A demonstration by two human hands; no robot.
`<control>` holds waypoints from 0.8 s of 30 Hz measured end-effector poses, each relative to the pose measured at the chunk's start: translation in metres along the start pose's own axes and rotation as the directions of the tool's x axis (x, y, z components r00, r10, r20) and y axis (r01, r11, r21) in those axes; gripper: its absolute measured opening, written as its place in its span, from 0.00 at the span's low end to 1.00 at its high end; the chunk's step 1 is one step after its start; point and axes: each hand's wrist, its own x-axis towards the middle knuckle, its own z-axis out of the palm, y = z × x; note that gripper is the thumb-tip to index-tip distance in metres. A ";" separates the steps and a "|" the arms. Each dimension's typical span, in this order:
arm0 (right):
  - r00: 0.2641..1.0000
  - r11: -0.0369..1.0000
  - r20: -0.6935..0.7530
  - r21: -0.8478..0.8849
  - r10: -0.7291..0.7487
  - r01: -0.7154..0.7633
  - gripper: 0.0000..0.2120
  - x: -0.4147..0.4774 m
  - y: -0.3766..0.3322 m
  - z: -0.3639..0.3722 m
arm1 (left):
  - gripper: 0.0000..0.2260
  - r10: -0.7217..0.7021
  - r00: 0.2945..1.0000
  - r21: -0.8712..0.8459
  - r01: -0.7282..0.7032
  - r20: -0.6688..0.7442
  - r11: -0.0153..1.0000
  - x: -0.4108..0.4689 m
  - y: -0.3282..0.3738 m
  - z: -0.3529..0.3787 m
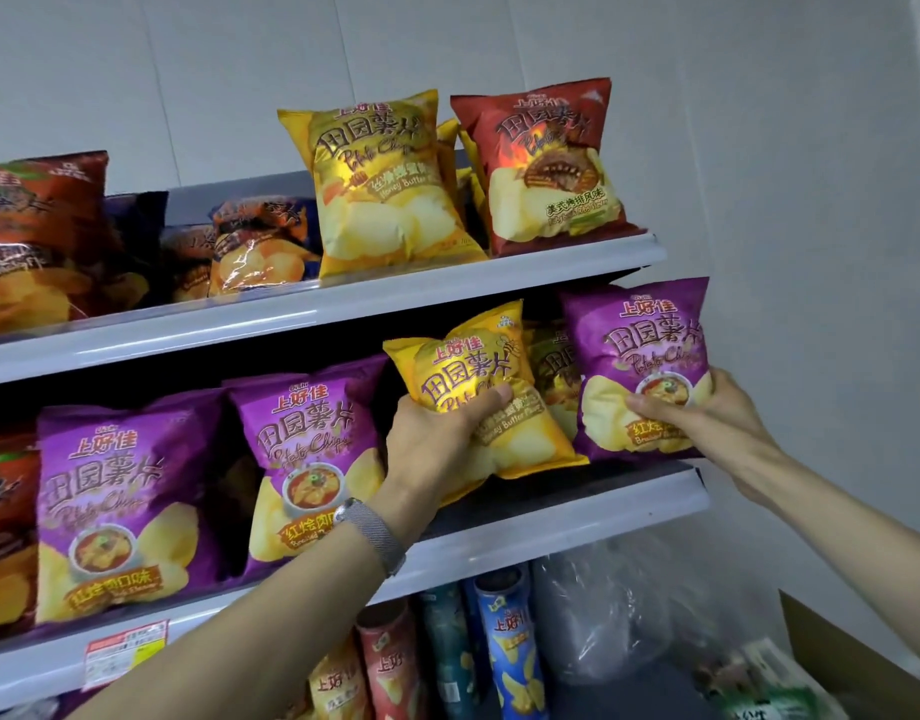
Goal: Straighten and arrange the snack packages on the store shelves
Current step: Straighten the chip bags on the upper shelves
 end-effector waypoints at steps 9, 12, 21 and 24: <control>0.987 0.981 0.106 -0.142 -0.117 0.131 0.51 -0.029 -0.032 0.050 | 0.30 -0.009 0.980 -0.121 0.034 0.199 0.992 -0.055 0.012 -0.074; 0.975 0.974 0.178 -0.158 -0.135 0.164 0.51 -0.039 -0.044 0.081 | 0.32 0.023 0.984 -0.106 -0.004 0.175 0.994 -0.066 0.011 -0.093; 0.943 0.946 0.323 -0.273 -0.082 0.176 0.51 -0.057 -0.038 0.138 | 0.34 0.129 0.982 -0.101 -0.116 0.140 0.988 -0.078 0.015 -0.105; 0.940 0.941 0.334 -0.294 -0.062 0.167 0.54 -0.052 -0.037 0.133 | 0.32 0.149 0.975 -0.102 -0.134 0.165 0.986 -0.080 0.016 -0.101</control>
